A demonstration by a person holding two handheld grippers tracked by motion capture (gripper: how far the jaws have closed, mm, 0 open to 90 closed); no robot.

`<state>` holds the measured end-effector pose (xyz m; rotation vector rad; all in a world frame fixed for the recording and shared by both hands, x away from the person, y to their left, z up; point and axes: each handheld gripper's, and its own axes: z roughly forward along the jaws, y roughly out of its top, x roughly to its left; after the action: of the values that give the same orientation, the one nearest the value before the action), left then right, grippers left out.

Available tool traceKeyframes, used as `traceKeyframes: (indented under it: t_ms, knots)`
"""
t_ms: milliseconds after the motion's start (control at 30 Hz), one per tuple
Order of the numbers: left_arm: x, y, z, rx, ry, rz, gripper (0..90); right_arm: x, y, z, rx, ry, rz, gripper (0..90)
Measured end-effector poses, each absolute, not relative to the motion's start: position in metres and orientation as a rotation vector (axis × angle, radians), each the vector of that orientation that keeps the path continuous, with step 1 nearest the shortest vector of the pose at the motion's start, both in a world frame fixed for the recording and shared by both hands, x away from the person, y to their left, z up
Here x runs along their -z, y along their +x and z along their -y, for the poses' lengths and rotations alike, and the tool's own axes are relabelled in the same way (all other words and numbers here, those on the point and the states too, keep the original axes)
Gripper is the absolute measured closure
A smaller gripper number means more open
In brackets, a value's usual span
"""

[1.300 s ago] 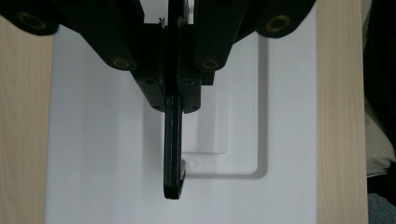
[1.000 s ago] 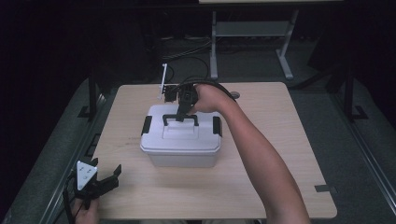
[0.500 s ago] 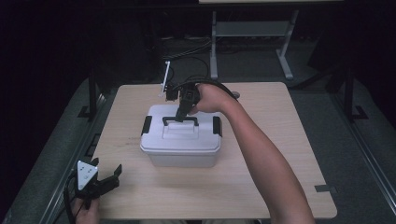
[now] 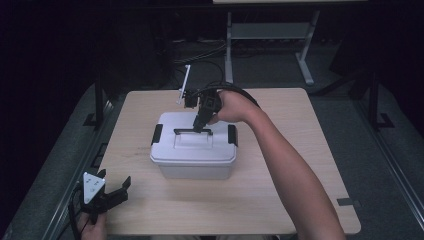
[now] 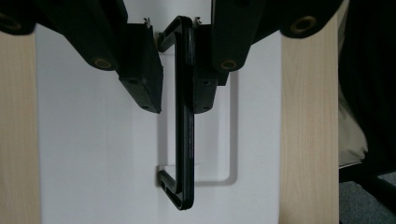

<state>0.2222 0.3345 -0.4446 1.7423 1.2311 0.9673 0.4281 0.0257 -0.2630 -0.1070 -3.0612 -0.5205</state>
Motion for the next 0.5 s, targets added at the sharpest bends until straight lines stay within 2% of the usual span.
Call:
traceKeyframes:
  t_ms: [233,500]
  knots:
    - [0.444,0.221,-0.335,-0.967,1.737,-1.234,15.0,0.256,0.424,-0.022,0.525,-0.119,3.066,70.6]
    - [0.444,0.221,-0.335,-0.968,1.745,-1.23,15.0,0.253,0.422,-0.013,0.516,-0.143,3.066,64.3]
